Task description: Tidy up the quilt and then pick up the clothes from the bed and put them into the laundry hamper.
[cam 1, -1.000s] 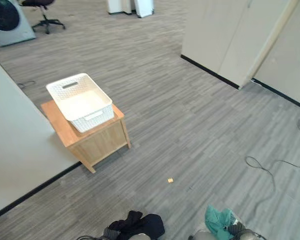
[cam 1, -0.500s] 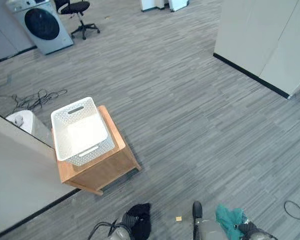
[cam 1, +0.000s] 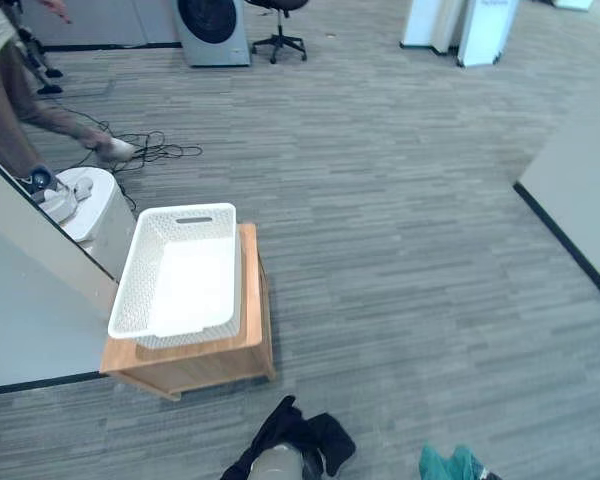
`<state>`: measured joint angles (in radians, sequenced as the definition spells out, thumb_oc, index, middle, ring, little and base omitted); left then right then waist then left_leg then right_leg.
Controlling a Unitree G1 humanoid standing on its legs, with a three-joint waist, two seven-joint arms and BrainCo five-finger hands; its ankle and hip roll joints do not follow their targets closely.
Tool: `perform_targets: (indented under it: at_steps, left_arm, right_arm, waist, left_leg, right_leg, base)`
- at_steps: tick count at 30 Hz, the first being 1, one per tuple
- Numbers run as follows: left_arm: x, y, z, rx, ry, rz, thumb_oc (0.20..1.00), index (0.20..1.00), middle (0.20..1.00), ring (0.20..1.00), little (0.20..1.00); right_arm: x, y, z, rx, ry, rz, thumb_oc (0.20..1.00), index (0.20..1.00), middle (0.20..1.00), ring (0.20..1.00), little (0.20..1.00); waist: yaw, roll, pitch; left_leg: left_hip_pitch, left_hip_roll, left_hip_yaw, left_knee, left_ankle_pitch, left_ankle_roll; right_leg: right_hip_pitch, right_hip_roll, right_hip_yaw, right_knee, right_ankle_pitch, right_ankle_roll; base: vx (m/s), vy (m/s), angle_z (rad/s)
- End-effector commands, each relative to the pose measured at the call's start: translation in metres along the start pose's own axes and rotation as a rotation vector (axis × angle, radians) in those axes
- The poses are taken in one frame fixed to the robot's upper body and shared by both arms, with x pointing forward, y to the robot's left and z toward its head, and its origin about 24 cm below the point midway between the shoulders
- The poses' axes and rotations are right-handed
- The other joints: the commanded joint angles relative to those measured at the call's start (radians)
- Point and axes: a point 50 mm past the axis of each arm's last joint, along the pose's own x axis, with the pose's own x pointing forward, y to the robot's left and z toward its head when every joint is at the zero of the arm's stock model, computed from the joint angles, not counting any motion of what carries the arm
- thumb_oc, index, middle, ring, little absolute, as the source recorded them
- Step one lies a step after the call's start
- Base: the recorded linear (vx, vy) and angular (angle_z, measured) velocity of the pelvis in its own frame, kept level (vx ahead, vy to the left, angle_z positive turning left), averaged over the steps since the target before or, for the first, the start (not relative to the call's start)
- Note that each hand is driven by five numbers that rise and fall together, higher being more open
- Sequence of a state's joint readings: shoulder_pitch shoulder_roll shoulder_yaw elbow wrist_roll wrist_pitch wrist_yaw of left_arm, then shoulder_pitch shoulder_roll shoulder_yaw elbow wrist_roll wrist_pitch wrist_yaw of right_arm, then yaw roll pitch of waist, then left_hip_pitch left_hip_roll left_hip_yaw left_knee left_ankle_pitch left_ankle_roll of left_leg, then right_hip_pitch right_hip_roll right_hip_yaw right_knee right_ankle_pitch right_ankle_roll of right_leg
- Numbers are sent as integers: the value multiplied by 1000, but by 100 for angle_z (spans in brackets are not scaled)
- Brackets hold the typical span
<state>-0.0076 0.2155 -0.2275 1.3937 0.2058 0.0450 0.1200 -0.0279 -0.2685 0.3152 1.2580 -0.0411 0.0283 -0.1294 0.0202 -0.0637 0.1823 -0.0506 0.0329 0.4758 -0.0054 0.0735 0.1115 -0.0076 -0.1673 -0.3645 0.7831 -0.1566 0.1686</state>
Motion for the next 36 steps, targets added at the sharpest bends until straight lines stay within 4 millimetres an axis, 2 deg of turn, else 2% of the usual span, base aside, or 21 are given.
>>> perform_targets:
  at_steps: [1,3,5,7,8,10,14,15,16,18,19,20,21,23,25,28,30,31,33,34,36]
  left_arm:
    - [2,30,22,4,-70,111,200,200,200,200,200]
    - [1,33,32,-7,-107,124,200,200,200,200,200]
    - [-1,40,58,-23,-204,151,200,200,200,200,200]
    - [-4,44,78,-34,-273,171,200,200,200,200,200]
    - [-4,44,78,-34,-273,172,200,200,200,200,200]
    - [-5,45,81,-24,-288,176,200,200,200,200,200]
    - [-2,41,66,-63,-243,170,200,200,200,200,200]
    - [-2,36,60,-80,-221,165,200,200,200,200,200]
    - [-1,31,55,-78,-196,165,200,200,200,200,200]
    - [-1,30,54,-71,-193,161,200,200,200,200,200]
    - [-1,27,51,-61,-188,152,200,200,200,200,200]
    - [-1,23,49,-66,-186,136,200,200,200,200,200]
    - [-1,23,49,-65,-185,136,200,200,200,200,200]
    - [-1,7,31,-113,-124,87,200,200,200,200,200]
    - [-1,4,21,-128,-97,75,200,200,200,200,200]
    - [0,5,2,-117,-28,75,200,200,200,200,200]
    - [0,8,2,-119,-29,83,200,200,200,200,200]
    - [0,12,5,-120,-51,100,200,200,200,200,200]
    - [0,14,9,-113,-70,109,200,200,200,200,200]
    - [0,20,20,-81,-122,126,200,200,200,200,200]
    - [0,21,25,-26,-147,126,200,200,200,200,200]
  right_arm:
    - [2,-29,60,16,-191,-90,200,200,200,200,200]
    - [2,-30,67,6,-218,-96,200,200,200,200,200]
    - [1,-28,72,-14,-238,-99,200,200,200,200,200]
    - [1,-26,69,-4,-229,-94,200,200,200,200,200]
    - [1,-26,70,-4,-230,-94,200,200,200,200,200]
    - [2,-16,55,-51,-178,-64,200,200,200,200,200]
    - [2,-11,58,-126,-190,-41,200,200,200,200,200]
    - [1,-11,63,-158,-216,-44,200,200,200,200,200]
    - [0,-14,70,-182,-248,-55,200,200,200,200,200]
    - [0,-16,71,-177,-250,-62,200,200,200,200,200]
    - [1,-18,71,-172,-247,-68,200,200,200,200,200]
    - [1,-20,69,-111,-231,-73,200,200,200,200,200]
    - [1,-20,69,-111,-231,-73,200,200,200,200,200]
    - [1,-25,68,144,-215,-77,200,200,200,200,200]
    - [1,-24,71,172,-234,-71,200,200,200,200,200]
    - [-5,-21,93,237,-343,-68,200,200,200,200,200]
    - [-9,-23,102,256,-392,-61,200,200,200,200,200]
    - [-20,-34,128,274,-530,-85,200,200,200,200,200]
    - [-28,-42,139,268,-601,-105,200,200,200,200,200]
    - [-44,-63,153,242,-728,-160,200,200,200,200,200]
    - [-56,-81,162,189,-812,-218,200,200,200,200,200]
  waist:
    - [34,26,82]
    - [33,38,82]
    - [25,38,75]
    - [14,39,51]
    - [14,39,50]
    - [-2,23,32]
    - [4,22,22]
    - [10,30,40]
    - [16,27,84]
    - [14,26,92]
    - [18,24,99]
    - [27,30,89]
    - [27,29,88]
    - [6,55,38]
    - [9,58,24]
    - [-8,46,16]
    - [-29,44,25]
    - [-50,50,40]
    - [-55,51,44]
    - [-65,57,45]
    - [-78,55,36]
  left_leg:
    - [99,47,-25,19,-125,-91]
    - [108,62,-44,-1,-103,-95]
    - [122,70,-116,-21,-97,-127]
    - [149,86,-209,-52,-116,-168]
    - [147,86,-209,-51,-116,-168]
    - [195,122,-305,-47,-144,-210]
    - [175,176,-371,50,-137,-229]
    - [99,209,-379,183,-64,-238]
    - [-20,286,-267,374,24,-215]
    - [-42,303,-188,407,7,-206]
    - [-80,278,-136,447,-53,-211]
    - [-155,187,-44,430,-114,-191]
    - [-155,186,-44,430,-115,-191]
    - [-76,176,221,228,-93,-183]
    - [-41,134,211,174,-106,-157]
    - [72,52,118,42,-142,-103]
    - [98,34,91,8,-144,-92]
    - [127,36,29,-28,-132,-93]
    - [132,33,-2,-41,-126,-95]
    - [119,47,-51,-48,-103,-103]
    - [126,33,-112,-59,-109,-113]
  right_leg:
    - [-77,-38,53,-71,108,80]
    - [-103,-15,59,-136,100,45]
    - [-86,12,143,-416,29,7]
    - [-66,-85,255,-694,100,10]
    - [-67,-84,255,-697,103,10]
    - [-90,-124,448,-763,172,48]
    - [-59,-88,410,-751,150,47]
    - [-29,-76,367,-753,136,23]
    - [42,-61,274,-767,97,-32]
    - [74,-47,236,-790,81,-45]
    - [114,-34,209,-805,50,-52]
    - [141,-11,178,-808,28,-58]
    - [141,-11,177,-808,28,-58]
    - [180,46,92,-783,-30,-54]
    - [174,49,69,-753,-30,-46]
    - [74,-5,3,-390,54,52]
    - [17,-16,44,-273,105,79]
    - [-58,15,149,-180,106,89]
    - [-64,20,182,-191,84,79]
    - [-82,47,255,-303,49,26]
    - [-84,70,345,-496,29,-6]
  base:
    - [291,-60,63]
    - [271,-170,65]
    - [481,-406,80]
    - [524,-476,134]
    - [486,-458,165]
    - [653,-732,177]
    - [323,-516,140]
    - [21,-484,38]
    - [74,-606,73]
    - [107,-331,119]
    - [238,-224,82]
    - [239,-223,89]
    - [229,-142,87]
    - [340,-37,67]
    - [243,13,69]
    - [175,23,96]
    - [113,12,112]
    - [118,-64,93]
    - [111,-114,122]
    - [134,-176,130]
    - [248,-207,137]
